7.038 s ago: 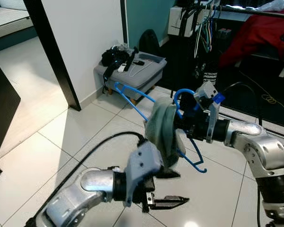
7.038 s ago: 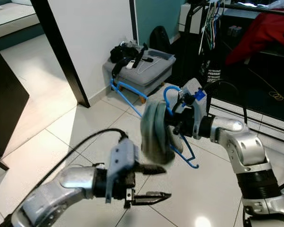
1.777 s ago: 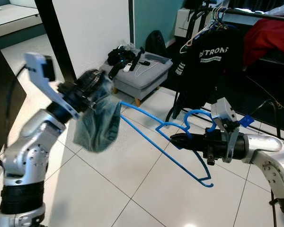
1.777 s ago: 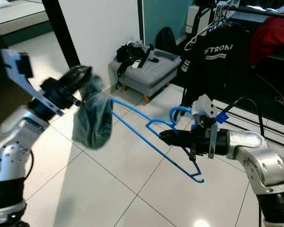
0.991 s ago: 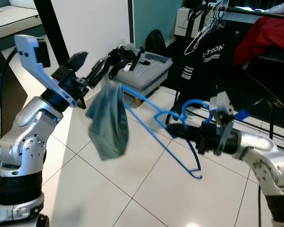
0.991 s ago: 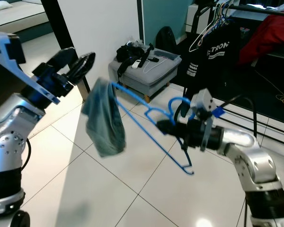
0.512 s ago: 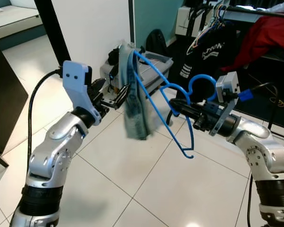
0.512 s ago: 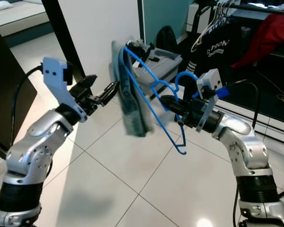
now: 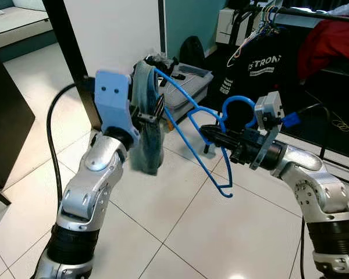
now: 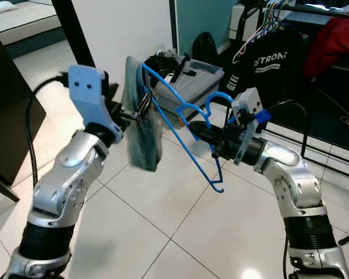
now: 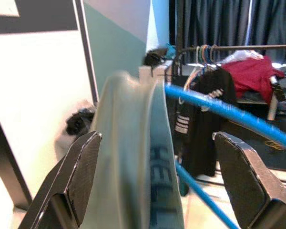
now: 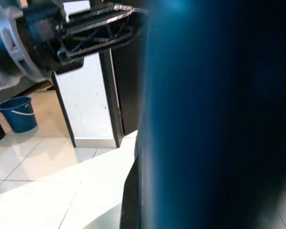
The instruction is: Hang hanger
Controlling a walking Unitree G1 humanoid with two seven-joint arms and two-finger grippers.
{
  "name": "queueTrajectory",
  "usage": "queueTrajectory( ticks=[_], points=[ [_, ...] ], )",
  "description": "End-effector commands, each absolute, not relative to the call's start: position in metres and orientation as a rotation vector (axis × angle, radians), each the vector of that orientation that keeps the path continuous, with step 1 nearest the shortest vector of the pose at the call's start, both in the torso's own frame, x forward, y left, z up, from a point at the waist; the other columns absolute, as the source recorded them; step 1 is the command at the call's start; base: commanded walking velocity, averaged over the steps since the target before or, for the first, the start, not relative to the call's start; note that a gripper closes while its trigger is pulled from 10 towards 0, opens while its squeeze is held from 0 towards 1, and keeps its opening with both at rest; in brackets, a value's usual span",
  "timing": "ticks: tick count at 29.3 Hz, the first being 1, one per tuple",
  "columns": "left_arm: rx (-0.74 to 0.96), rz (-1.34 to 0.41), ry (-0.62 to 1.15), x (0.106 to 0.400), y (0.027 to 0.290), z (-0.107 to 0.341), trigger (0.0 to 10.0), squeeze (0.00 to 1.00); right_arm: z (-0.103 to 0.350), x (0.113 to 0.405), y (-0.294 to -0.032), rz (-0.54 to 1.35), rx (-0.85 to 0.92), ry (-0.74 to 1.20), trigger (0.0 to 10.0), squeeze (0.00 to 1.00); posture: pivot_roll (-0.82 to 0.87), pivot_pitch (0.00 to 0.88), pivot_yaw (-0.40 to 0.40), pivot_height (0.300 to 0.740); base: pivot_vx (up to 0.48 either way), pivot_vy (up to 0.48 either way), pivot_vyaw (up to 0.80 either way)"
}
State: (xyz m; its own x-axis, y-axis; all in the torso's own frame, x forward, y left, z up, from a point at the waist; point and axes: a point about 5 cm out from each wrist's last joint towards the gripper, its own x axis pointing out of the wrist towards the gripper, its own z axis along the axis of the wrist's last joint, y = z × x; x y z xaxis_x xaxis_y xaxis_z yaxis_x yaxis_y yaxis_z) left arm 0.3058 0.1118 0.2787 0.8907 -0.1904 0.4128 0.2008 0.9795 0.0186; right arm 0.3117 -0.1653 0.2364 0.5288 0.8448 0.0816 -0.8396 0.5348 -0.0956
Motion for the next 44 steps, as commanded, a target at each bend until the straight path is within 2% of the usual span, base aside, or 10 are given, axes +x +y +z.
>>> queueTrajectory(
  ticks=[1, 17, 18, 19, 20, 22, 23, 24, 25, 44],
  points=[
    [-0.01, -0.189, -0.442, 0.304, 0.111, 0.281, 10.0, 0.0, 0.236, 0.309, -0.163, 1.019, -0.064, -0.135, 10.0, 0.0, -0.07, 0.091, 0.046, 0.74, 0.0, 0.0, 0.0],
    [0.06, -0.04, -0.355, 0.317, 0.123, 0.267, 10.0, 0.0, 0.236, 0.305, -0.156, 1.058, -0.057, -0.139, 10.0, 0.0, -0.08, 0.091, 0.046, 0.74, 0.0, 0.0, 0.0],
    [0.062, -0.037, -0.359, 0.317, 0.123, 0.268, 8.1, 0.0, 0.236, 0.305, -0.156, 1.059, -0.057, -0.139, 10.0, 0.0, -0.08, 0.092, 0.048, 0.74, 0.0, 0.0, 0.0],
    [0.062, -0.037, -0.359, 0.317, 0.123, 0.268, 8.1, 0.0, 0.236, 0.305, -0.156, 1.059, -0.057, -0.139, 10.0, 0.0, -0.08, 0.092, 0.048, 0.74, 0.0, 0.0, 0.0],
    [0.06, -0.039, -0.362, 0.317, 0.122, 0.269, 3.0, 0.0, 0.236, 0.305, -0.155, 1.06, -0.055, -0.139, 10.0, 0.0, -0.08, 0.091, 0.05, 0.74, 0.0, 0.0, 0.0],
    [0.06, -0.039, -0.362, 0.317, 0.122, 0.269, 3.0, 0.0, 0.236, 0.305, -0.155, 1.06, -0.055, -0.139, 10.0, 0.0, -0.08, 0.091, 0.05, 0.74, 0.0, 0.0, 0.0],
    [0.058, -0.042, -0.365, 0.318, 0.122, 0.27, 1.6, 0.0, 0.236, 0.304, -0.155, 1.06, -0.055, -0.14, 10.0, 0.0, -0.08, 0.092, 0.05, 0.74, 0.0, 0.0, 0.0],
    [0.058, -0.042, -0.365, 0.318, 0.122, 0.27, 1.6, 0.0, 0.236, 0.304, -0.155, 1.06, -0.055, -0.14, 10.0, 0.0, -0.08, 0.092, 0.05, 0.74, 0.0, 0.0, 0.0],
    [0.056, -0.042, -0.367, 0.318, 0.122, 0.271, 0.0, 0.0, 0.236, 0.304, -0.155, 1.062, -0.054, -0.141, 10.0, 0.0, -0.08, 0.092, 0.05, 0.74, 0.0, 0.0, 0.0],
    [0.07, -0.033, -0.389, 0.318, 0.124, 0.276, 0.0, 0.0, 0.23, 0.31, -0.157, 0.997, -0.078, -0.115, 10.0, 0.0, -0.08, 0.093, 0.054, 0.74, 0.0, 0.0, 0.0]
  ],
)
